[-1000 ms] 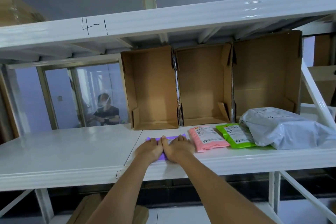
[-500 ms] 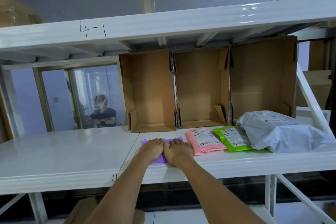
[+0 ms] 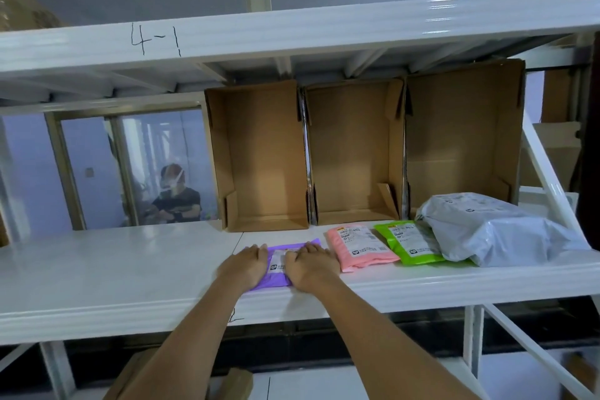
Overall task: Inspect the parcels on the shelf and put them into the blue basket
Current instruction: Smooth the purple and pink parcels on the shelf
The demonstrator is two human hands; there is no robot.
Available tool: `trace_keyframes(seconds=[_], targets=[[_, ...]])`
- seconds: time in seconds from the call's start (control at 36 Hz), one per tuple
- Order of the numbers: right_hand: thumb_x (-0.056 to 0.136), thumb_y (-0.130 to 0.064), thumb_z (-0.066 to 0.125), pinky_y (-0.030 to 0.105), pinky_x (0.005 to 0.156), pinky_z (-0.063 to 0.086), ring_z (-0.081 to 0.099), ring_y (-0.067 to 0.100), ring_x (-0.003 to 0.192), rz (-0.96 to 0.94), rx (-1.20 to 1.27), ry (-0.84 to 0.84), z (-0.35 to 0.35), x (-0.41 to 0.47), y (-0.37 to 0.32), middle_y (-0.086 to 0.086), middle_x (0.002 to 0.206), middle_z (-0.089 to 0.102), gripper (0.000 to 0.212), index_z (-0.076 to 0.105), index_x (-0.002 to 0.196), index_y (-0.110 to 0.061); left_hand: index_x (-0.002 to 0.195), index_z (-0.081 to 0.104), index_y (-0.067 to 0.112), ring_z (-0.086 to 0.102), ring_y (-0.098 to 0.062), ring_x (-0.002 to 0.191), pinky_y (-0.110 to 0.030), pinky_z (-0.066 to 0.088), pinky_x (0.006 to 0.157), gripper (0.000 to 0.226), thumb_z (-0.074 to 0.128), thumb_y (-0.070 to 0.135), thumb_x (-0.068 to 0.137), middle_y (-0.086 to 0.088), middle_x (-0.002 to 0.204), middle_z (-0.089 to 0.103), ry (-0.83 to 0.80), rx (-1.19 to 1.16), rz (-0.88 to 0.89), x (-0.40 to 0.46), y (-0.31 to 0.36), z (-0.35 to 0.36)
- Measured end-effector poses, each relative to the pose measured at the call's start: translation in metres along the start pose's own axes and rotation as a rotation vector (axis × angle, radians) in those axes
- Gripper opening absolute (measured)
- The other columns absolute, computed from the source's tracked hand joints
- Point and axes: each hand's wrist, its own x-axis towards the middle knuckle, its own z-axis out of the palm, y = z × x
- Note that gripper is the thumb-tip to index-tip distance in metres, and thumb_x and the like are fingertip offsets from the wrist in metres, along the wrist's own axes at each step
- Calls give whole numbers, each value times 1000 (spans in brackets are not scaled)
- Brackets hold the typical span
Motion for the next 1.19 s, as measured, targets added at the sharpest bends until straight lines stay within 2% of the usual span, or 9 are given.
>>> trace_keyframes(seconds=[0.25,0.36,0.56,0.72,0.81,0.92,1.06,1.14,1.19], targets=[[99,-49,4,43,115,25,29,27,143,-5,-31,-12,-2,7,-1,15,155,30,72,33,148,-4,147,28,9,29,-29,139,-45,25,114,47,22,26,103,-13,151,31,56,169,-8,-3,-22,-13],[99,-51,3,39,116,26,28,25,144,4,-20,-3,-1,20,-6,14,158,27,74,32,149,-5,151,18,5,20,-26,145,-35,19,118,51,18,28,105,-13,159,16,5,171,124,-12,-6,-9],[103,-44,8,39,120,16,22,22,147,-155,-21,91,3,28,-1,10,158,27,62,29,151,-11,154,-1,18,26,-29,143,-38,25,116,71,20,57,99,-6,162,6,-167,64,119,-12,1,-7],[104,-44,17,45,120,17,12,31,149,-282,-42,-86,-7,4,16,13,162,9,59,14,156,-15,154,-5,26,16,-23,147,-39,19,118,97,35,78,82,3,162,2,-352,65,73,4,-11,-18],[105,-43,23,48,117,24,18,33,147,-310,-94,-163,-18,-4,18,17,161,14,59,16,154,-12,154,-1,24,25,-22,143,-30,27,112,101,47,73,81,2,160,13,-404,99,59,8,-7,-27],[103,-46,32,42,106,37,47,29,126,-320,-53,-267,-33,-8,17,16,145,43,56,32,146,-9,154,4,19,27,-16,140,-17,27,95,99,60,59,83,3,158,16,-479,53,25,15,-4,-35],[102,-45,37,39,111,30,44,27,130,-300,-106,-366,-52,-8,16,10,142,47,50,40,142,-14,154,8,20,22,-20,144,-30,24,114,108,65,66,75,4,160,13,-487,54,-3,18,-12,-43],[95,-53,49,32,86,40,48,27,123,-261,-29,-354,-59,-2,21,7,136,51,58,50,137,-13,144,38,14,38,-20,133,-33,31,111,85,65,62,78,0,146,38,-385,-23,2,18,-16,-52],[85,-61,60,30,73,40,58,22,105,-250,135,-250,-57,8,23,5,109,65,57,70,111,-11,122,57,13,51,-20,113,-32,37,102,54,52,56,90,-6,125,55,-200,-207,28,14,-14,-54]])
